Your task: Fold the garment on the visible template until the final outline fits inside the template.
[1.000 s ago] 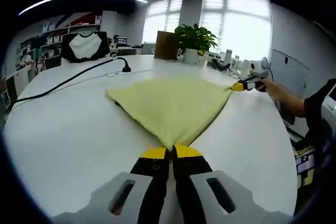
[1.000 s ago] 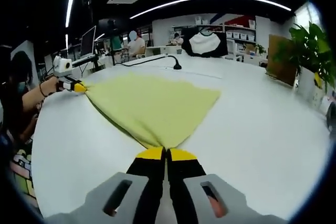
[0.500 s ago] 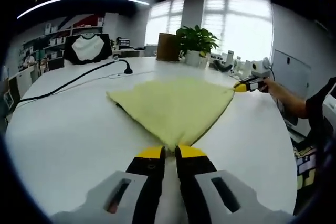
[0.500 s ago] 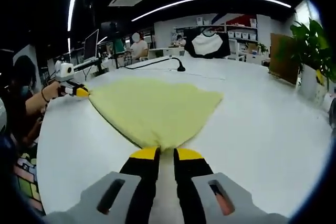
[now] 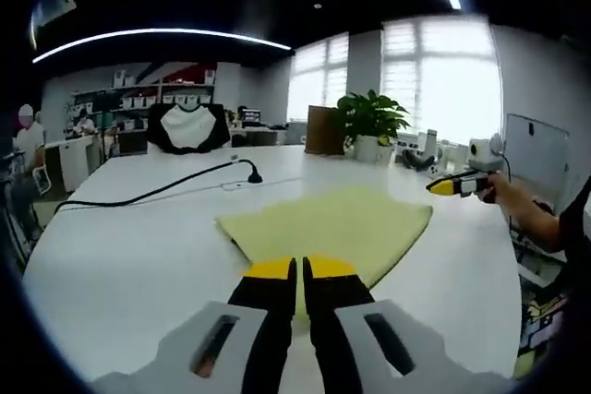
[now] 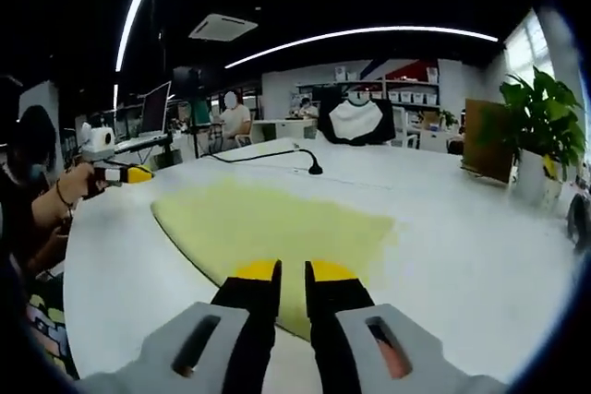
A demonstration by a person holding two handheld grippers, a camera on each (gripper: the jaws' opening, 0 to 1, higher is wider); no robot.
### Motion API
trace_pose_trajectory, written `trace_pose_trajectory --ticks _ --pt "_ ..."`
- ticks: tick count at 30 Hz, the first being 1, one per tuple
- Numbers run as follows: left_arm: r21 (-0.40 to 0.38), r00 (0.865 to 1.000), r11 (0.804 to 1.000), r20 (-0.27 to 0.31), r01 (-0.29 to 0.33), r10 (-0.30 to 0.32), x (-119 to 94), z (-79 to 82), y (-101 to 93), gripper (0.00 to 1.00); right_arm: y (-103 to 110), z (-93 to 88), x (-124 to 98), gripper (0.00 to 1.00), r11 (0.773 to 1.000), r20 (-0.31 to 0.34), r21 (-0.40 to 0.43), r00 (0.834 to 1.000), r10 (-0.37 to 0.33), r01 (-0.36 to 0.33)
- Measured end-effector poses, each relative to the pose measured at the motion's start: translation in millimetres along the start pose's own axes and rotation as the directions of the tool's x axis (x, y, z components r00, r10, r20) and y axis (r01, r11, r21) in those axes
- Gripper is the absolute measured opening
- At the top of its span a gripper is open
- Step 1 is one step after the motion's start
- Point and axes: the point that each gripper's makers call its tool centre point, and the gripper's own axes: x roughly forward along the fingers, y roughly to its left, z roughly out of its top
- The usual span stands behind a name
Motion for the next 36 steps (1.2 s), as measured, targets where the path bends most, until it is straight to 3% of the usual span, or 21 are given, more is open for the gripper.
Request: trace_pose_trajectory --ticks 4,7,9,11,13,16,19,20,21,24,27,29,31,35,36 --pt "-0.021 1.0 1.0 0.024 0.017 -0.016 22.1 2.4 -19.9 0.01 20.9 2.5 23.0 0.05 0.999 0.022 0.04 0.999 0.033 -0.034" --pt "0.031 1.0 0.999 0.0 -0.01 0.01 42.5 -0.6 -31.6 0.01 27.5 1.6 40.3 0.01 0.999 0.03 0.032 0.999 0.03 -0.031" --pt "-0.01 0.999 1.0 0.043 0.008 -0.007 56.2 6.1 -44.0 0.01 32.7 1.3 50.3 0.0 0.999 0.032 0.027 0.999 0.035 -0.036" --pt "-0.052 0.998 0.998 0.051 0.039 -0.037 66.3 10.2 -55.2 0.01 35.2 2.6 57.0 0.0 0.999 0.04 0.019 0.999 0.033 -0.034" --pt "-0.091 0.995 0.994 0.089 0.063 -0.055 75.6 19.4 -66.2 0.01 37.5 -3.5 62.5 0.0 0.999 -0.011 0.032 0.999 0.03 -0.03" --pt "-0.058 0.994 0.993 0.039 0.102 -0.1 90.8 15.3 -83.3 0.01 41.5 -0.6 69.9 0.0 0.999 -0.003 0.005 0.999 0.036 -0.036" --pt "-0.029 0.991 0.994 -0.082 0.106 -0.109 104.9 -6.1 -94.3 0.01 39.2 -4.7 79.8 0.0 0.999 -0.017 -0.05 1.0 0.008 -0.009" --pt "-0.008 0.992 0.994 -0.067 0.109 -0.109 108.3 -4.5 -97.0 0.01 40.8 -5.4 82.0 0.0 0.997 -0.016 -0.077 1.0 0.017 -0.018" --pt "0.079 0.992 0.989 -0.039 0.121 -0.119 111.8 -0.3 -101.4 0.01 44.2 -6.5 84.9 0.0 0.998 -0.003 -0.064 1.0 0.019 -0.019" --pt "0.085 0.993 0.989 -0.009 0.117 -0.117 116.2 4.4 -108.7 0.01 47.5 -8.6 90.4 0.0 0.998 0.002 -0.06 0.999 0.032 -0.032" --pt "0.08 0.994 0.991 -0.023 0.109 -0.108 124.7 1.4 -107.2 0.01 54.8 -16.6 97.9 0.0 0.996 -0.034 -0.07 0.998 0.06 -0.062" --pt "0.106 0.994 0.989 -0.047 0.103 -0.099 128.5 -5.3 -105.3 0.01 54.1 -24.5 100.9 0.0 0.994 -0.069 -0.09 0.996 0.052 -0.058" --pt "0.086 0.991 0.99 -0.087 0.108 -0.1 128.0 -16.8 -105.4 0.01 53.5 -33.1 100.8 0.0 0.991 -0.104 -0.116 0.993 0.048 -0.06" --pt "0.124 0.986 0.987 -0.139 0.104 -0.086 127.3 -40.0 -101.8 0.01 51.7 -35.5 100.6 0.0 0.992 -0.071 -0.106 0.996 0.055 -0.063" --pt "0.139 0.994 0.986 -0.063 0.094 -0.086 128.9 -30.9 -99.7 0.01 51.7 -35.6 100.4 0.0 0.993 -0.073 -0.103 0.996 0.057 -0.065"
